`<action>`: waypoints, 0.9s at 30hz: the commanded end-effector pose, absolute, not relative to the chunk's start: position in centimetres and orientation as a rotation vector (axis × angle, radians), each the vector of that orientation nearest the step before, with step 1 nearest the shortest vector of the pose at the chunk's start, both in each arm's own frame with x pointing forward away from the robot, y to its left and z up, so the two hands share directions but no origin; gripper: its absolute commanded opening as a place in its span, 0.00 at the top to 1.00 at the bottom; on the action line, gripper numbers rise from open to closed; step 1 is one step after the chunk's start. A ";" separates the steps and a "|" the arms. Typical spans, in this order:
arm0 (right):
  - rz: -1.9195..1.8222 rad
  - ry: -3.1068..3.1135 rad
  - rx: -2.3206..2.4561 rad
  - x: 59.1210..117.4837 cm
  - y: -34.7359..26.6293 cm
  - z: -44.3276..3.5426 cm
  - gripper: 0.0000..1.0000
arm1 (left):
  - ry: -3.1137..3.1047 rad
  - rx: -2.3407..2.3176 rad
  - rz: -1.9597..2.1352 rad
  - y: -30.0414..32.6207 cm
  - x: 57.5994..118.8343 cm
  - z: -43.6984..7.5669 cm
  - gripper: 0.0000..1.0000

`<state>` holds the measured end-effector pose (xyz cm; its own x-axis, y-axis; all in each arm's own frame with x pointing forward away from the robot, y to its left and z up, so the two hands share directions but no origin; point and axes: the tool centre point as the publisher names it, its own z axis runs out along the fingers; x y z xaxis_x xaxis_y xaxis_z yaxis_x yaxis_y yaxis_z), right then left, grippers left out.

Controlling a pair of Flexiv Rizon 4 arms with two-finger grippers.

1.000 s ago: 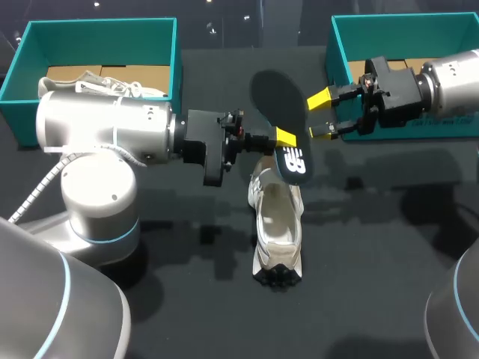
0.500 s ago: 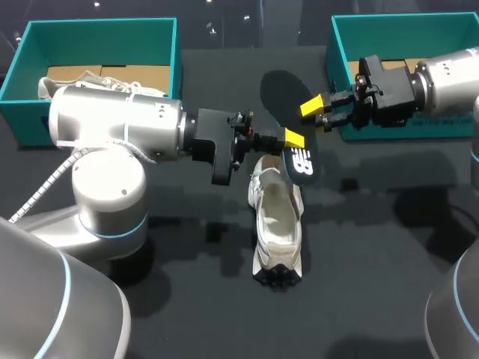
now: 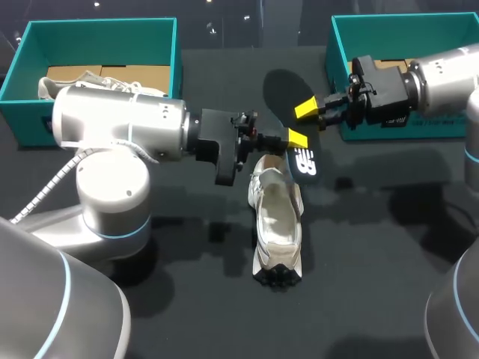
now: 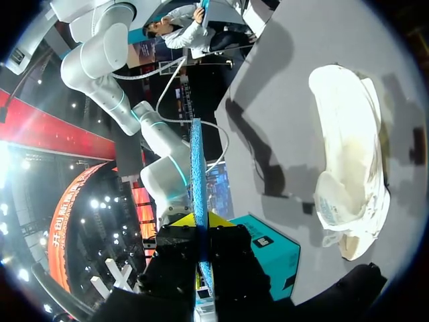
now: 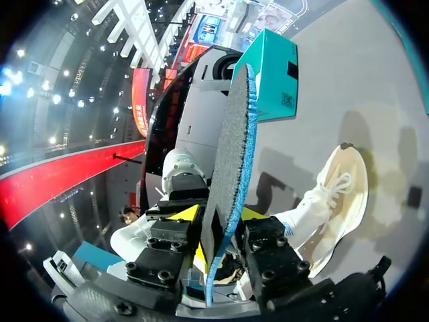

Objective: Take the shoe out of the shoebox, open the shoe tongue, remove and reinsert the insole, then place the shoe into the shoebox

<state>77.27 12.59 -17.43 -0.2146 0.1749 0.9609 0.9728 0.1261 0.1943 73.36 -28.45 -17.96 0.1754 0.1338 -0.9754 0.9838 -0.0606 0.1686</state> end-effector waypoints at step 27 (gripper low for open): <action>-1.208 -1.530 -1.130 77.3 12.7 -18.0 1.00 | 1.191 1.392 -1.036 -28.1 73.2 -18.2 0.00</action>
